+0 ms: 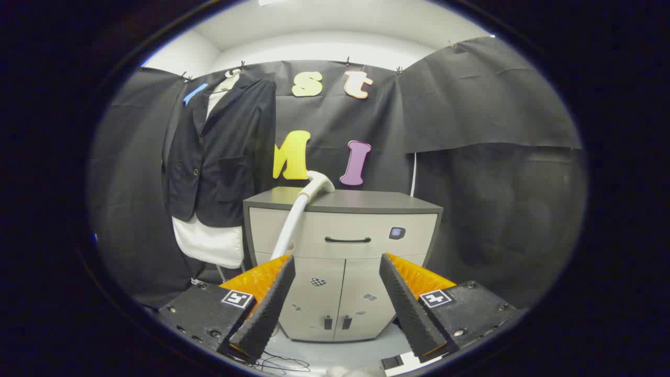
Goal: Iron the clothes twice with a garment steamer, once on the left side and once on the right side.
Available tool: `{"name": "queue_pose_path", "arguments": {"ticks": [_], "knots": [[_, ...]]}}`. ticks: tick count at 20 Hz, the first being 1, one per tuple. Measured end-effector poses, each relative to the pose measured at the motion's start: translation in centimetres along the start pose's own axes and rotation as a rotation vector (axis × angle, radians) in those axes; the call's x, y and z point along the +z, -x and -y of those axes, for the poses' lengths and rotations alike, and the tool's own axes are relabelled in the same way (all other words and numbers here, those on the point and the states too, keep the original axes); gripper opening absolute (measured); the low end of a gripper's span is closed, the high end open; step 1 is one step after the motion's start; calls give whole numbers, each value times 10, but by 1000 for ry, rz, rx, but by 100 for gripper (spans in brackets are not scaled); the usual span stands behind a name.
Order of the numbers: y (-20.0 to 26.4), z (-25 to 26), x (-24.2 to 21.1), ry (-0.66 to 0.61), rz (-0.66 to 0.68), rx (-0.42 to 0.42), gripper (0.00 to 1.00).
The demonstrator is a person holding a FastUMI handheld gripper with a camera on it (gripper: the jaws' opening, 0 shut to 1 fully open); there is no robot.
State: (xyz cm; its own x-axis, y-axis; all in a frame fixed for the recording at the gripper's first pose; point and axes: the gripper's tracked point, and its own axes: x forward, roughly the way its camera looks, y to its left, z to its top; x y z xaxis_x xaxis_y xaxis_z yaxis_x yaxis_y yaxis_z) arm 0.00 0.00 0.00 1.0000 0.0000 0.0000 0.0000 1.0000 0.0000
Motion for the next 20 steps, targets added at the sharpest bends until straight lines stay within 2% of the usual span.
{"name": "queue_pose_path", "arguments": {"ticks": [20], "knots": [[16, 6, 15, -33, -5, -42, 100]]}}
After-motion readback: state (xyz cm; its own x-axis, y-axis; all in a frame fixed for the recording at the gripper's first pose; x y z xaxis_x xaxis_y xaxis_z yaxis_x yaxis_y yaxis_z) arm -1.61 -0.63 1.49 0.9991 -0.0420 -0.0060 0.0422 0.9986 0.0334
